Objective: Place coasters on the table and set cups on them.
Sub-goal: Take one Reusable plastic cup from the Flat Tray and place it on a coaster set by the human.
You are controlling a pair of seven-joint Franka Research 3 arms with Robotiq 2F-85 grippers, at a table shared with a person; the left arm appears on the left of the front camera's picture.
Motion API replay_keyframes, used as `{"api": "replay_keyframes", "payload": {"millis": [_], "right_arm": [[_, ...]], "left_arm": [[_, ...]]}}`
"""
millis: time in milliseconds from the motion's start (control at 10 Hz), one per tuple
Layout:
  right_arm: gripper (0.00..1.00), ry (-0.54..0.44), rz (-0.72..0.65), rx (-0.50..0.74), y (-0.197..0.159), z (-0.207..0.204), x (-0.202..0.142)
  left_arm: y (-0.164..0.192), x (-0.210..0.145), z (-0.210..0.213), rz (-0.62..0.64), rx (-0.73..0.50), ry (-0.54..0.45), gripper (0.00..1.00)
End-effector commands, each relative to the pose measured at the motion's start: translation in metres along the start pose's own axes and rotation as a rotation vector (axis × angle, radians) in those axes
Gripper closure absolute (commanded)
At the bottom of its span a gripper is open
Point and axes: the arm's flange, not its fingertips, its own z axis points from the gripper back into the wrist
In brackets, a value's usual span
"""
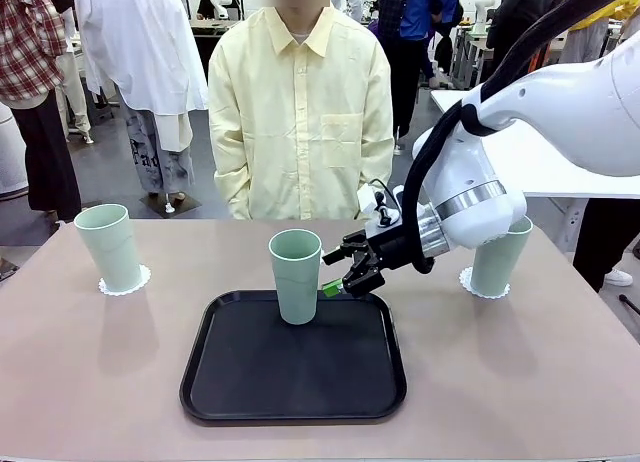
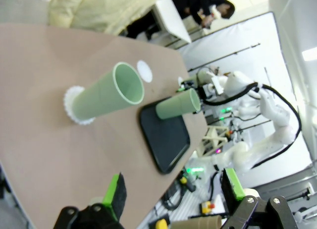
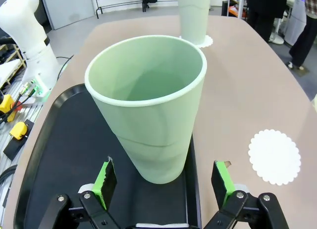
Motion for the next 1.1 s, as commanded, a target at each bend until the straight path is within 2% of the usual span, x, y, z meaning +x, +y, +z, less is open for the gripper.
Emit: {"api": "replay_keyframes", "payload": {"millis": [0, 1000], "right_arm": [[0.0, -0.007, 0.002, -0.017, -0.004, -0.015, -0.001], [0.0, -0.015, 0.017, 0.02, -0.001, -0.043, 0.001]], "left_arm": [[-0.002, 0.0, 0.001, -0.004, -0.004, -0.003, 0.0], [-0.002, 0.0, 0.001, -0.004, -0.004, -0.003, 0.0]]}}
